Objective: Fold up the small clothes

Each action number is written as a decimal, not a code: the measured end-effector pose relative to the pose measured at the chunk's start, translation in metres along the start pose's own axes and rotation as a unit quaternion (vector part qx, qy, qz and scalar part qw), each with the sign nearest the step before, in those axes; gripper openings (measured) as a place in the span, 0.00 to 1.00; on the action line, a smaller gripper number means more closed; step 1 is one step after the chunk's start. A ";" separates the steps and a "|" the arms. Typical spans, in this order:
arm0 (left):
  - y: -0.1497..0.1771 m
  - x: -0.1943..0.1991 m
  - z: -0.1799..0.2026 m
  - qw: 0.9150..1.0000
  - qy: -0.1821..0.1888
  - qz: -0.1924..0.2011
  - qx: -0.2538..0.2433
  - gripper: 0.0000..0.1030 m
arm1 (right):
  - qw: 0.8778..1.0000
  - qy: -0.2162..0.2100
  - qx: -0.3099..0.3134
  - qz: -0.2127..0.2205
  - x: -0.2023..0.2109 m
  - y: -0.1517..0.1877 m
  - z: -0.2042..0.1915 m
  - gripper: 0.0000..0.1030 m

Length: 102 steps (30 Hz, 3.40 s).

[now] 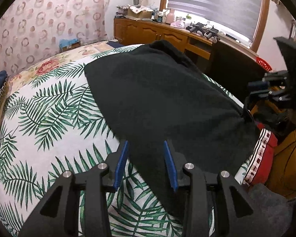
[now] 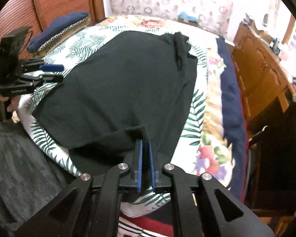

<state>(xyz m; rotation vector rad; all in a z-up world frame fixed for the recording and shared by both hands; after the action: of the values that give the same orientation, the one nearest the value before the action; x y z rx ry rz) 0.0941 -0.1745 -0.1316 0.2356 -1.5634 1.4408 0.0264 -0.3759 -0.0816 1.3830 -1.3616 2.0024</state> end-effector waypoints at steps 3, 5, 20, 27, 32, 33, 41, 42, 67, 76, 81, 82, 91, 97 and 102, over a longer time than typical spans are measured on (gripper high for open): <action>0.000 -0.001 -0.001 1.000 -0.004 0.000 0.001 0.34 | 1.000 0.013 -0.012 0.024 0.009 -0.008 0.006 0.35; 0.000 -0.001 -0.003 1.000 -0.007 0.002 0.004 0.34 | 0.999 0.014 -0.015 0.035 0.010 -0.015 0.008 0.36; -0.001 0.001 -0.017 0.999 -0.020 0.013 0.027 0.34 | 0.996 0.021 -0.052 0.072 -0.041 -0.075 0.032 0.42; -0.001 -0.004 -0.018 0.999 -0.021 0.010 0.029 0.34 | 0.992 0.043 -0.065 0.096 -0.049 -0.097 0.049 0.50; 0.001 -0.005 -0.020 0.999 -0.021 0.007 0.030 0.34 | 0.987 0.040 -0.095 0.120 -0.062 -0.133 0.080 0.50; 0.001 -0.006 -0.020 0.999 -0.021 0.006 0.030 0.34 | 0.987 0.039 -0.102 0.120 -0.068 -0.142 0.087 0.50; 0.005 -0.011 -0.019 0.999 -0.016 -0.003 0.031 0.34 | 0.983 0.011 -0.150 0.108 -0.114 -0.188 0.114 0.41; 0.006 -0.011 -0.018 0.999 -0.015 -0.003 0.031 0.34 | 0.983 0.004 -0.153 0.105 -0.117 -0.190 0.115 0.33; 0.026 0.014 -0.002 0.999 0.021 -0.009 0.032 0.34 | 0.991 0.065 -0.100 0.054 -0.043 -0.050 0.039 0.64; 0.033 0.018 0.010 0.998 0.047 -0.021 0.026 0.34 | 0.993 0.064 -0.096 0.006 -0.037 0.005 0.009 0.64; 0.041 0.014 0.013 0.997 0.054 -0.037 0.028 0.34 | 0.995 0.059 -0.078 -0.029 -0.038 0.021 0.005 0.63; 0.042 0.013 0.013 0.997 0.055 -0.039 0.028 0.34 | 0.995 0.058 -0.076 -0.031 -0.037 0.023 0.004 0.64; 0.052 0.015 0.021 0.996 0.066 -0.055 0.016 0.34 | 0.995 0.031 -0.088 -0.030 -0.037 0.034 -0.006 0.44; 0.046 0.021 0.023 0.992 0.114 -0.043 0.025 0.01 | 0.998 -0.003 -0.060 -0.023 -0.035 0.028 -0.024 0.05; 0.004 0.049 0.014 0.991 0.124 0.016 0.041 0.00 | 0.997 -0.015 -0.062 0.046 -0.005 0.004 -0.017 0.04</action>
<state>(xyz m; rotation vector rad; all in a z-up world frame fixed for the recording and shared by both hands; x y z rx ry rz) 0.0590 -0.1636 -0.0960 0.0756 -1.3133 1.4984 0.0167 -0.3627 -0.0891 1.3235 -1.5614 1.9244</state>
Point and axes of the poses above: each gripper's, at about its wrist camera, not at the fingertips, and x roughly against the way its jaws point, z to its right, y to its underside, the point moved 7 cm from there along -x, roughly the way its jaws point, and after that the axes turned 3 degrees about x, right-handed, at the moved point
